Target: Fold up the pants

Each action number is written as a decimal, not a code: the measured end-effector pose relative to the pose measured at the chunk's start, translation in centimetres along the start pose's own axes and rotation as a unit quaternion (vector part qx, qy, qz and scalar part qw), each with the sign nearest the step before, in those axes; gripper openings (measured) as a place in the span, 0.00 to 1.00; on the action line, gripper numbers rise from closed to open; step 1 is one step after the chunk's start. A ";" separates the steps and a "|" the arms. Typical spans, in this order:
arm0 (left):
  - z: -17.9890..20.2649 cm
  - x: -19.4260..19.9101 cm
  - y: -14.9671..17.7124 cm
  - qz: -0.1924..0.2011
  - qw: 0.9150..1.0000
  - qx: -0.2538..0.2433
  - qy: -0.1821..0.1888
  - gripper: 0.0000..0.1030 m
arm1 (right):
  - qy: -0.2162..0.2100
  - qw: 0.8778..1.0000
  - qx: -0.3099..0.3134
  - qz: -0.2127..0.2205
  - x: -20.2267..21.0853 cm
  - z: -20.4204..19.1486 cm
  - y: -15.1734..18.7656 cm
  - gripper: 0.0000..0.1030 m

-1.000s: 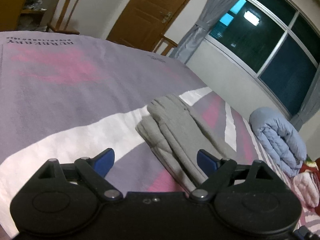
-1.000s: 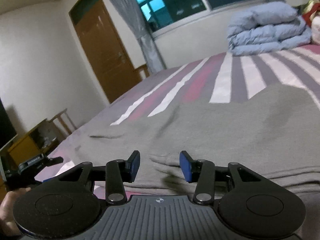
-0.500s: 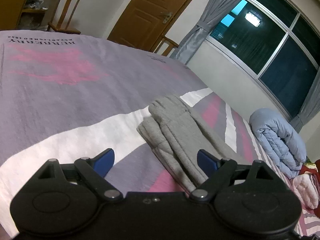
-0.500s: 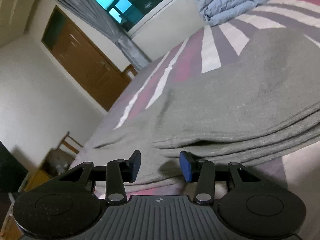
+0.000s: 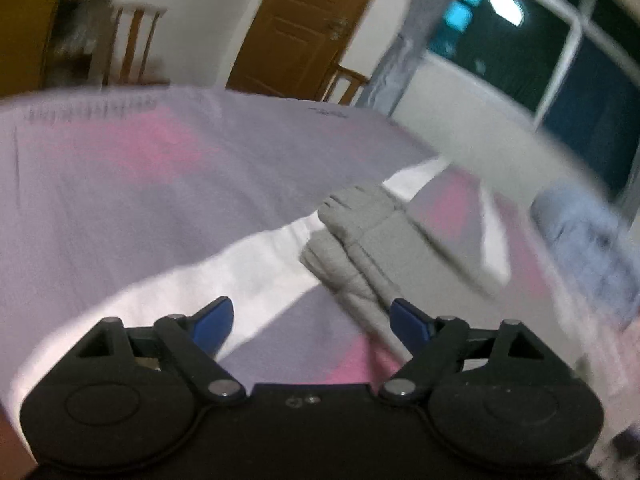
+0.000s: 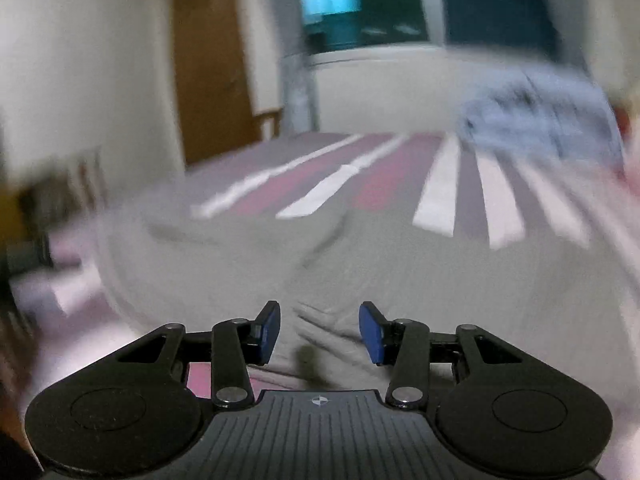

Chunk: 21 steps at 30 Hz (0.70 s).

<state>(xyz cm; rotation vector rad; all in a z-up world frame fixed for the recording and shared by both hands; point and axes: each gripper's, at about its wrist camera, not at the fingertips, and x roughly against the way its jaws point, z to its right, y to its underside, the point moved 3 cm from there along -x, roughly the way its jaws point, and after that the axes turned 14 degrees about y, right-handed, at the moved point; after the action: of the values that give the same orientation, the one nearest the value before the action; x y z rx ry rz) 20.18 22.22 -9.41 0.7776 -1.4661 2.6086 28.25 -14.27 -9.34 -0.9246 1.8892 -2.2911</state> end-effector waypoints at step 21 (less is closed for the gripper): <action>-1.3 -0.8 -0.5 -0.054 0.996 -0.057 -0.043 0.81 | -0.012 0.983 0.182 0.006 -2.3 -3.5 4.1 0.17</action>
<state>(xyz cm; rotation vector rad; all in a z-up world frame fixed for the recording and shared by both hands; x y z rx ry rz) 20.56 23.73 -9.91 0.9397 -1.5332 2.4176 27.13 -11.42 -14.29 -0.8808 1.3888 -2.4834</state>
